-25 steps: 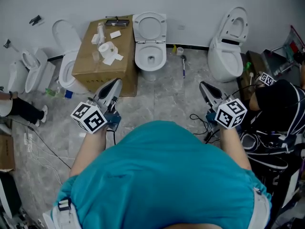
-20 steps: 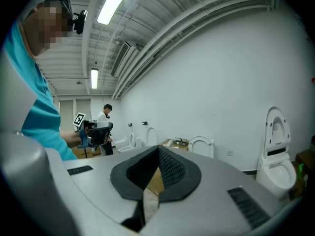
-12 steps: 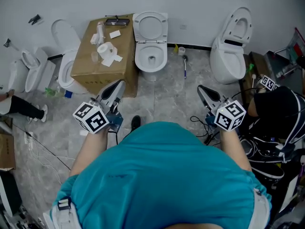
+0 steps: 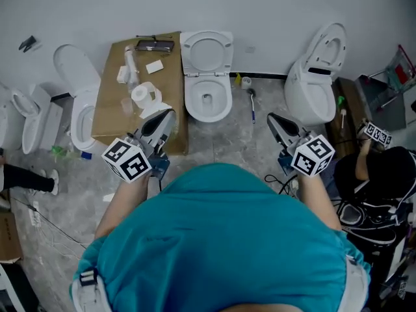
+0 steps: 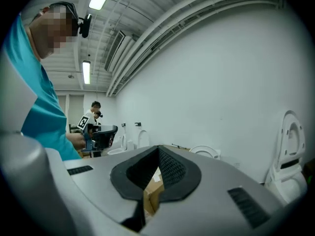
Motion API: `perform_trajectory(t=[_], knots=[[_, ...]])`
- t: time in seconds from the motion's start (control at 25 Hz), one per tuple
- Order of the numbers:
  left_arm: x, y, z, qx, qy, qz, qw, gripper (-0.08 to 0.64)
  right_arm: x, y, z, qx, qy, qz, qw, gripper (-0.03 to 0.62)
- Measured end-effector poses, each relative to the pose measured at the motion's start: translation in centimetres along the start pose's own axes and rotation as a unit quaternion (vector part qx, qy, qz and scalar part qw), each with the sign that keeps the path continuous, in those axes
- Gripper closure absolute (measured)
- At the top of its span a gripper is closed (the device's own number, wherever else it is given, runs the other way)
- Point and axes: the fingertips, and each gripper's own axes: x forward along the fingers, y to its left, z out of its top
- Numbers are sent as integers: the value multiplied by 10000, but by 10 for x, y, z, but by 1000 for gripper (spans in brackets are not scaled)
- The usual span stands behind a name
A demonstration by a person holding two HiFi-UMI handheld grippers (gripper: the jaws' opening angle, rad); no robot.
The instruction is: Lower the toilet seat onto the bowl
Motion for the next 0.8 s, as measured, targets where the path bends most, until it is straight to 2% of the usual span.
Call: perform_trajectory(t=[0.2, 0.36, 0.64, 0.8], knots=[[18, 78, 42, 103, 141, -113, 9998, 555, 91, -21, 29, -17, -64, -79, 9999, 594], [28, 128, 62, 55, 192, -98, 9998, 555, 141, -40, 45, 22, -102, -157, 9998, 594], [56, 179, 72, -132, 247, -134, 9995, 555, 185, -75, 49, 93, -11, -281, 9996, 594], [86, 197, 69, -172, 305, -34, 9994, 555, 199, -111, 44, 178, 80, -221, 9996, 594]])
